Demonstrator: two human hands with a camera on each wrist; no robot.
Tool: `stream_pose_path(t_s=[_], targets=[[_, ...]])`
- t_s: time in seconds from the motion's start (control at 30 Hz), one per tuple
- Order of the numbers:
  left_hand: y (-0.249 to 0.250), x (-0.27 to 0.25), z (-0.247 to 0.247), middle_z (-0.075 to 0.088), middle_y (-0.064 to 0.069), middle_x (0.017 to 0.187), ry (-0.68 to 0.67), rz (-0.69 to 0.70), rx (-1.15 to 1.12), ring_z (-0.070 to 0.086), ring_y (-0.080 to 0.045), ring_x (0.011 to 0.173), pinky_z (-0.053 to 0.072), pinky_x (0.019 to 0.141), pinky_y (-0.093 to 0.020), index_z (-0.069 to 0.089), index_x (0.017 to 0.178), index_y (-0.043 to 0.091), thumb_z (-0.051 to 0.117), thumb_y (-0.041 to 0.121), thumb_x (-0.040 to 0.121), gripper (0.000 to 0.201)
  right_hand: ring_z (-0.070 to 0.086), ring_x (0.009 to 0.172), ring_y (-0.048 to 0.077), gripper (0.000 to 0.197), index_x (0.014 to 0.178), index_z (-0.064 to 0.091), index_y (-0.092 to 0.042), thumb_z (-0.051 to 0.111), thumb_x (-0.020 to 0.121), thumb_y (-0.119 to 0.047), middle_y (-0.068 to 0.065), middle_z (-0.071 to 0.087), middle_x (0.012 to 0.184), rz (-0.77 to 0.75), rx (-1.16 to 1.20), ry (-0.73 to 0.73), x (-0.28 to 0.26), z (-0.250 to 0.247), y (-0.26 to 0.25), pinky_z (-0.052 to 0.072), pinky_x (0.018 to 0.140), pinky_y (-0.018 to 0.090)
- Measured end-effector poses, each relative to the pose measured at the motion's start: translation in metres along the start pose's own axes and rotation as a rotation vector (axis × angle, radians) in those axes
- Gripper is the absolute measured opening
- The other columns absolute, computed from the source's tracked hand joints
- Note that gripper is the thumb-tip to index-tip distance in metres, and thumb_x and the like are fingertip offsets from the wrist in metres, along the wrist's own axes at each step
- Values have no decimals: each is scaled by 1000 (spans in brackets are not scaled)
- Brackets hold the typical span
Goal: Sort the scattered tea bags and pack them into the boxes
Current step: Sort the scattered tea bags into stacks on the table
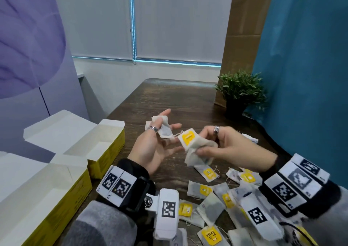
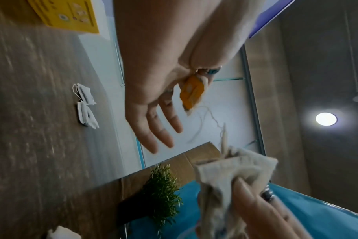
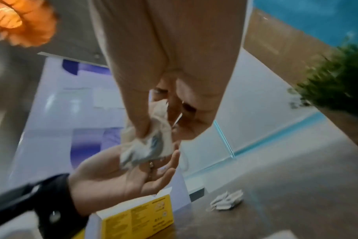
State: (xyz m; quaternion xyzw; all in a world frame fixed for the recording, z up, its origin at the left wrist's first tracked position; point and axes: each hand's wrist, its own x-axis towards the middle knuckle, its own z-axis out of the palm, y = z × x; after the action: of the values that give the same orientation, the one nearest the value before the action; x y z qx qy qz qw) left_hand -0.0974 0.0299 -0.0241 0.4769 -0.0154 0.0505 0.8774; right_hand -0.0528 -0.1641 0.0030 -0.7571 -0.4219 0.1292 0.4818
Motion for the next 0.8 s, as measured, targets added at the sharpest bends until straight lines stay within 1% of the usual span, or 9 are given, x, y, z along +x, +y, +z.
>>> stream_pose_path(t_s=[0.1, 0.17, 0.27, 0.37, 0.47, 0.57, 0.63, 0.7, 0.8], targets=[[-1, -2, 1, 66, -11, 113, -65, -72, 11, 68, -31, 94, 54, 76, -48, 54, 123, 39, 28, 42, 99, 35, 61, 77, 10, 6, 85, 63, -17, 61, 79, -19, -4, 65, 86, -270, -552, 240, -2, -3, -5, 50, 68, 31], [-1, -3, 1, 67, -12, 113, -100, -124, 5, 67, -33, 92, 55, 74, -45, 53, 125, 37, 28, 42, 99, 37, 64, 84, 18, 8, 86, 64, -11, 60, 78, -10, -2, 64, 99, -476, -905, 324, -2, -2, -9, 52, 70, 34], [-1, -6, 5, 66, -11, 111, -171, -158, -22, 66, -25, 85, 56, 66, -35, 56, 125, 29, 32, 40, 97, 38, 65, 88, 24, 8, 89, 64, -8, 62, 83, -5, 5, 66, 108, -666, -1179, 344, -4, -2, -11, 52, 68, 37], [-1, -7, 8, 60, -11, 116, -202, -118, 5, 56, -19, 88, 52, 64, -25, 56, 127, 16, 49, 34, 88, 43, 56, 89, 17, 21, 96, 55, -12, 66, 82, -1, 7, 63, 113, -775, -1216, 309, -3, -2, -8, 46, 69, 32], [-5, -4, 5, 61, -15, 116, -228, -32, 131, 59, -20, 92, 52, 69, -23, 52, 129, 9, 63, 16, 81, 50, 55, 80, 19, 23, 97, 59, -10, 66, 79, 2, 6, 57, 119, -784, -1215, 228, -3, -2, -3, 44, 70, 30], [-7, -3, 3, 69, -8, 96, -221, 10, 167, 64, -12, 78, 51, 65, -19, 59, 119, 6, 66, 9, 78, 42, 54, 63, 24, 20, 94, 60, -12, 67, 80, 0, 9, 61, 119, -711, -1225, 185, -4, -1, -1, 45, 65, 31], [-8, -3, 5, 68, -4, 80, -239, 18, 193, 60, -7, 63, 46, 52, -14, 63, 110, 1, 64, 12, 80, 32, 57, 68, 22, 10, 91, 60, -12, 61, 85, -5, 8, 57, 119, -672, -1159, 190, -4, 2, -2, 48, 63, 32], [-9, -4, 6, 66, -3, 74, -211, 15, 216, 56, -7, 58, 43, 46, -14, 66, 101, 2, 61, 18, 77, 29, 56, 87, 14, 5, 88, 59, -15, 54, 87, -12, 4, 49, 116, -633, -1024, 220, -3, 6, -2, 49, 68, 26], [-9, -1, 4, 66, -5, 73, -83, 24, 186, 55, -9, 54, 41, 41, -15, 63, 102, 2, 60, 19, 80, 28, 53, 87, 0, 6, 78, 64, -18, 67, 80, -13, -2, 51, 104, -437, -707, 281, -1, 7, -3, 43, 73, 11]])
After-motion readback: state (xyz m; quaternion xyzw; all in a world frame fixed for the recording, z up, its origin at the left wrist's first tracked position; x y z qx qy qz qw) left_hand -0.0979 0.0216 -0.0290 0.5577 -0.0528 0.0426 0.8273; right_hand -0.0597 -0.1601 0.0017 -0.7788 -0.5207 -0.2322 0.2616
